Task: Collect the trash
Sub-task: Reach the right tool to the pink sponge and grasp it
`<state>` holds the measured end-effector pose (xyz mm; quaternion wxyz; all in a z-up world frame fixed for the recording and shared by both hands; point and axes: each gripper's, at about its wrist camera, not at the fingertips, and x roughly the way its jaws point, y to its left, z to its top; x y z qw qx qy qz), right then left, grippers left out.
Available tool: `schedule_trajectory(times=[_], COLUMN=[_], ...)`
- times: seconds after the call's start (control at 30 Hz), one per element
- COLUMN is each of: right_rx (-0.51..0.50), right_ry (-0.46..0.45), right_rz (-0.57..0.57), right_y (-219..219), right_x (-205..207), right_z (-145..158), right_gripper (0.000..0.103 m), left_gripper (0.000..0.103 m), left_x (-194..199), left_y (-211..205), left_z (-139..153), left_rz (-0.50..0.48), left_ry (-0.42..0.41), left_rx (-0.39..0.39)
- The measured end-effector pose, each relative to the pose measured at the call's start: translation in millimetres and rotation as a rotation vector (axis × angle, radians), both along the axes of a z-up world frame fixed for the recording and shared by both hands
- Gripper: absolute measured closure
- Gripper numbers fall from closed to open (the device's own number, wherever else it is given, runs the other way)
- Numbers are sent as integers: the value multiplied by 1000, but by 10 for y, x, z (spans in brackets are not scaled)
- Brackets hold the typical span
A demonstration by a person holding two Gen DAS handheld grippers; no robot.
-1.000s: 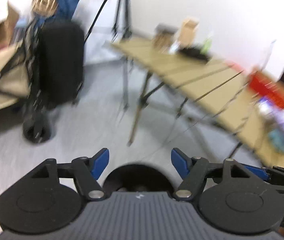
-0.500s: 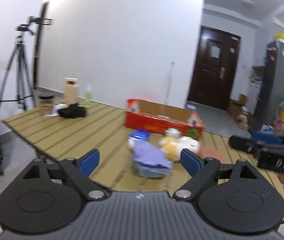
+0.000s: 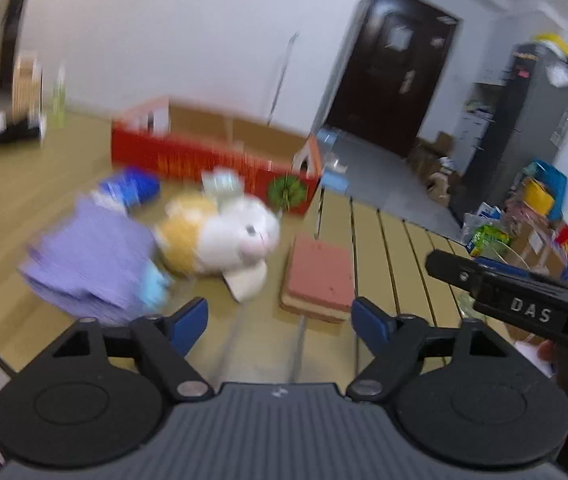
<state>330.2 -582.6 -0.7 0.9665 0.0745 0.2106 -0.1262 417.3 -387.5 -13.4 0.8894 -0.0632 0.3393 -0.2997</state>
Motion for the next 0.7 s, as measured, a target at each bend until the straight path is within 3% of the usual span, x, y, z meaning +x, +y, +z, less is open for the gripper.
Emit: schedule_trajectory(times=[0.13, 0.27, 0.47, 0.5, 0.53, 0.7], right_rx=[49, 112, 196, 232, 278, 395], right_ry=[70, 152, 211, 204, 191, 214], right_rz=[42, 107, 208, 224, 233, 260], right_y=[-429, -684, -868, -914, -958, -928], right_x=[552, 1169, 1744, 1759, 1730, 1147], right_z=[-201, -459, -758, -795, -813, -799], right_gripper=[45, 55, 62, 64, 74, 82], left_gripper=[33, 37, 56, 59, 60, 61], left_x=[403, 661, 857, 866, 871, 988], left_y=[-382, -506, -640, -622, -612, -432], left_z=[-322, -551, -700, -717, -723, -718], left_rz=[82, 166, 202, 206, 209, 214], left_ry=[173, 289, 322, 321, 317, 323], left_rx=[-60, -133, -200, -209, -212, -237])
